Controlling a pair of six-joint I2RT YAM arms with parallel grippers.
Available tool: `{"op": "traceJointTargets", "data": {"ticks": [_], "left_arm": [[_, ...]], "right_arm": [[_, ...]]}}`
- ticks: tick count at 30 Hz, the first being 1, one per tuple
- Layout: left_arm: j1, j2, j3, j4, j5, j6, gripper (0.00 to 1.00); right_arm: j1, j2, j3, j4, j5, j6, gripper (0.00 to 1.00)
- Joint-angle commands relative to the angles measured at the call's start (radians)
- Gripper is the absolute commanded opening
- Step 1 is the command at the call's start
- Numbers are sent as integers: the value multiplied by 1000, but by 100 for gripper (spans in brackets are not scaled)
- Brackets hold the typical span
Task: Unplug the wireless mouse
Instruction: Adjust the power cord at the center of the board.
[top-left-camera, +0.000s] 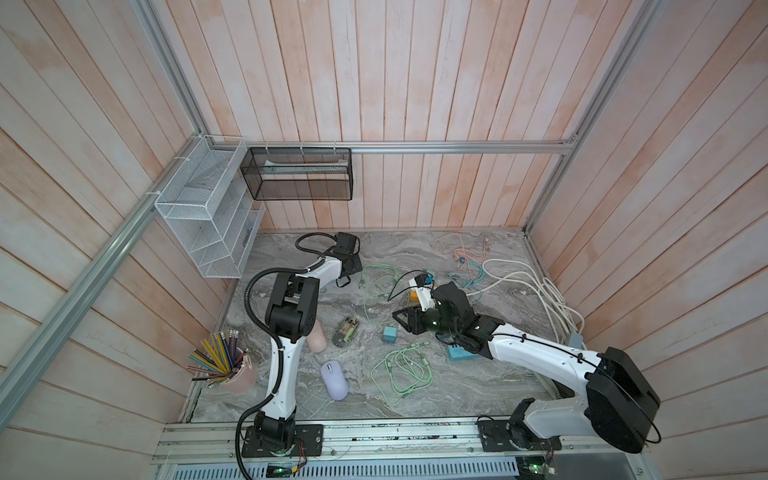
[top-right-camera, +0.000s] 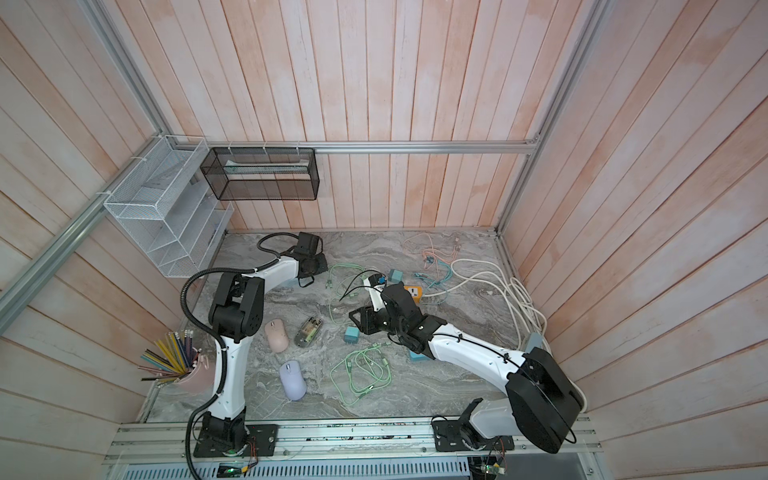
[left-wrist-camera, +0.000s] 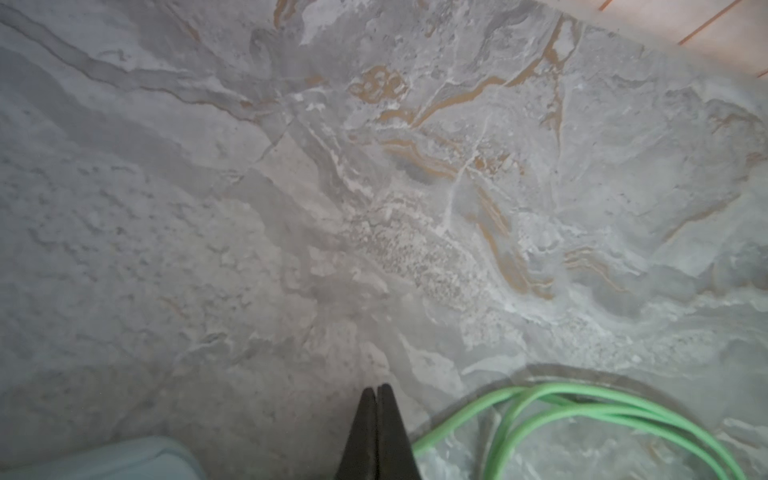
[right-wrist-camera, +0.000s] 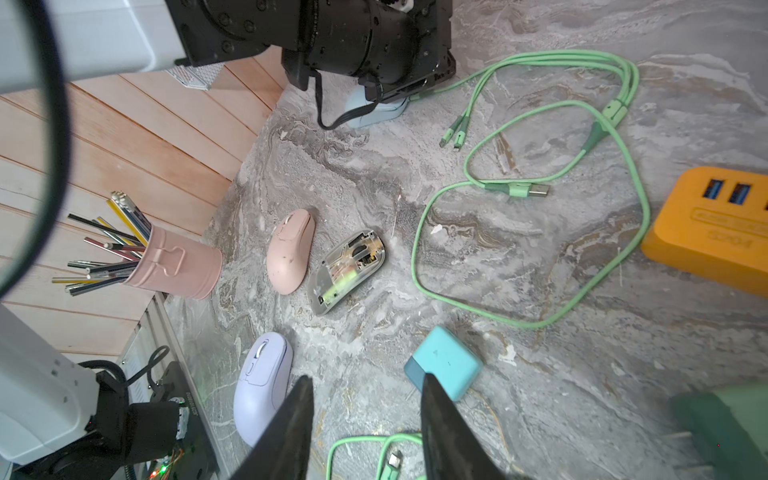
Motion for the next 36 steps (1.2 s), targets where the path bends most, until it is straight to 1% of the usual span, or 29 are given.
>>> {"op": "traceJointTargets", "data": {"ticks": [1,6,9,13,16,17,19,21,23,24,26,28,30,31,33,34,36], "left_arm": [[-13,-46,-106,-11,20,-26,0],[-35,-107,-247,31,82,-53,0],[-68,-162,-360,84,120,-74,0],[-116,-261,-533,185,171,-126,0],[-129,-332,-628,267,255,-168,0],[-129,-349,-638,276,285,-171,0],[-124,-395,-614,260,349,-161,0],[-108,-463,-574,217,368,-149,0],[-75,-550,-552,186,371,-144,0],[-51,-599,-549,171,372,-143,4],[1,-685,-556,153,383,-143,17],[54,-784,-592,147,391,-151,38],[96,-876,-655,162,399,-168,45],[116,-924,-693,173,403,-186,53],[141,-1017,-771,211,433,-208,56],[147,-1060,-808,232,443,-210,56],[148,-1129,-860,241,438,-208,56]], "right_arm": [[5,-25,-4,17,23,-3,44],[4,-27,11,12,24,-10,44],[5,-16,18,17,28,-17,44],[3,50,47,29,16,-27,46],[3,121,80,48,-3,-36,46],[3,144,96,52,-4,-42,46],[2,205,140,48,-2,-74,46],[3,267,200,15,14,-126,47],[3,330,262,-22,44,-200,50],[3,364,292,-40,55,-241,53],[4,424,347,-71,63,-311,59],[11,489,420,-121,86,-385,64],[27,553,495,-179,117,-454,68],[35,591,541,-213,132,-485,69],[46,666,637,-287,154,-512,71],[48,706,696,-333,144,-506,71],[44,772,804,-412,115,-443,71]]}}
